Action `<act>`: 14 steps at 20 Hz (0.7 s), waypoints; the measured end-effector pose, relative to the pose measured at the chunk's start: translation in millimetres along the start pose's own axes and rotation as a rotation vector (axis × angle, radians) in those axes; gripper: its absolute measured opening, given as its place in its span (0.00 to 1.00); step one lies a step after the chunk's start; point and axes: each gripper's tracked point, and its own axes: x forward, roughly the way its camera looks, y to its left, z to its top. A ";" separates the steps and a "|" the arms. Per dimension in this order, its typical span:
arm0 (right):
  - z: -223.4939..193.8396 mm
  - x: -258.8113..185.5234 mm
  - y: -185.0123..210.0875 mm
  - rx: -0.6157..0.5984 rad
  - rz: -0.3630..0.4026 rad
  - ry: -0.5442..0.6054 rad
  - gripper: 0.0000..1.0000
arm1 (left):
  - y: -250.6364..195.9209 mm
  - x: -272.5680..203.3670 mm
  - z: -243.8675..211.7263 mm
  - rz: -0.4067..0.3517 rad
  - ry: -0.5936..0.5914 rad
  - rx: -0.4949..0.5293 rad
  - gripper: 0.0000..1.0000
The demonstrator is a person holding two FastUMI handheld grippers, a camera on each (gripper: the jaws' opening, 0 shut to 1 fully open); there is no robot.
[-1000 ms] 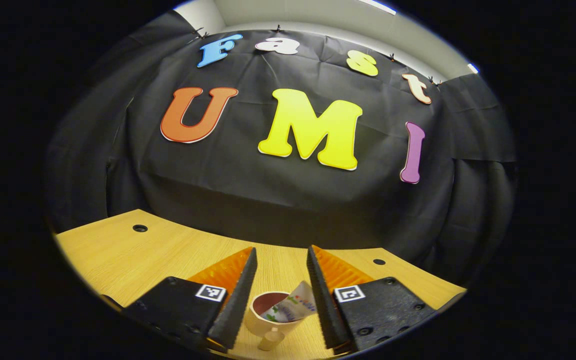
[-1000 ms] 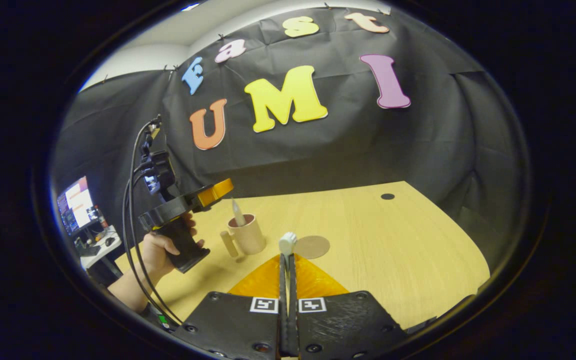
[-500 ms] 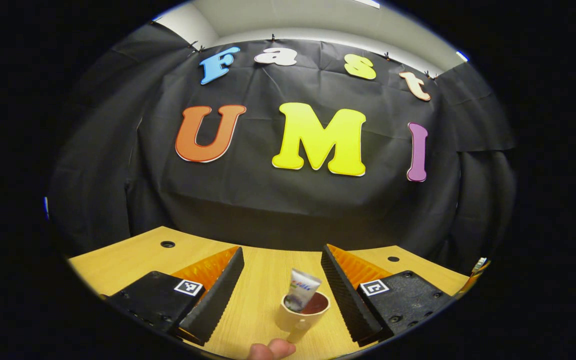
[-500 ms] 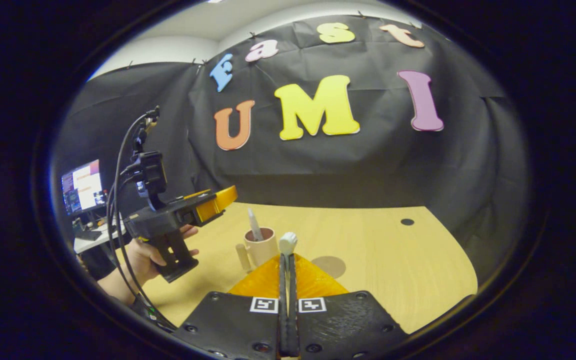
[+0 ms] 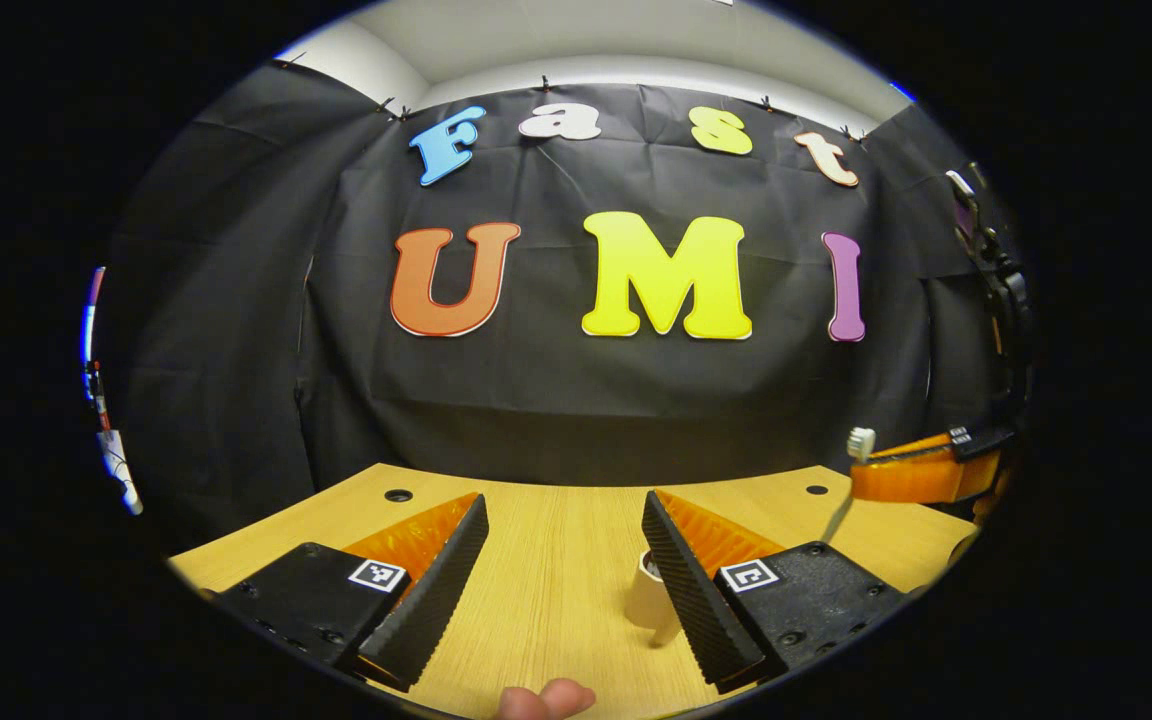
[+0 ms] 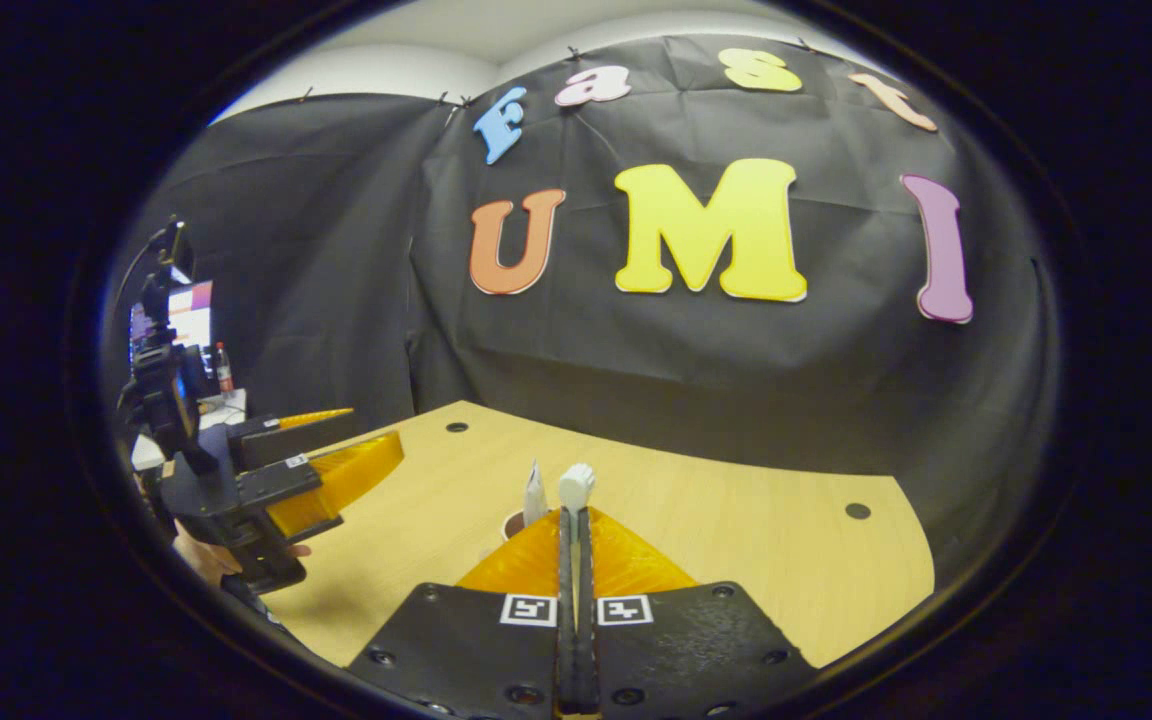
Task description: Put the toothbrush and toothpaste on the desktop into the cup, then pick up the cup and place it on the coaster on the desktop.
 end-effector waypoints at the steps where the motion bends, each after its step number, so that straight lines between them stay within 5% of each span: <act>1: 7.3 9.8 2.2 -0.007 0.004 -0.009 0.00 | 5.7 -4.3 -2.9 0.005 0.008 0.005 0.98; 14: 42.5 74.3 29.7 0.008 0.042 -0.090 0.00 | 52.2 -21.9 -20.5 0.075 0.041 0.010 0.98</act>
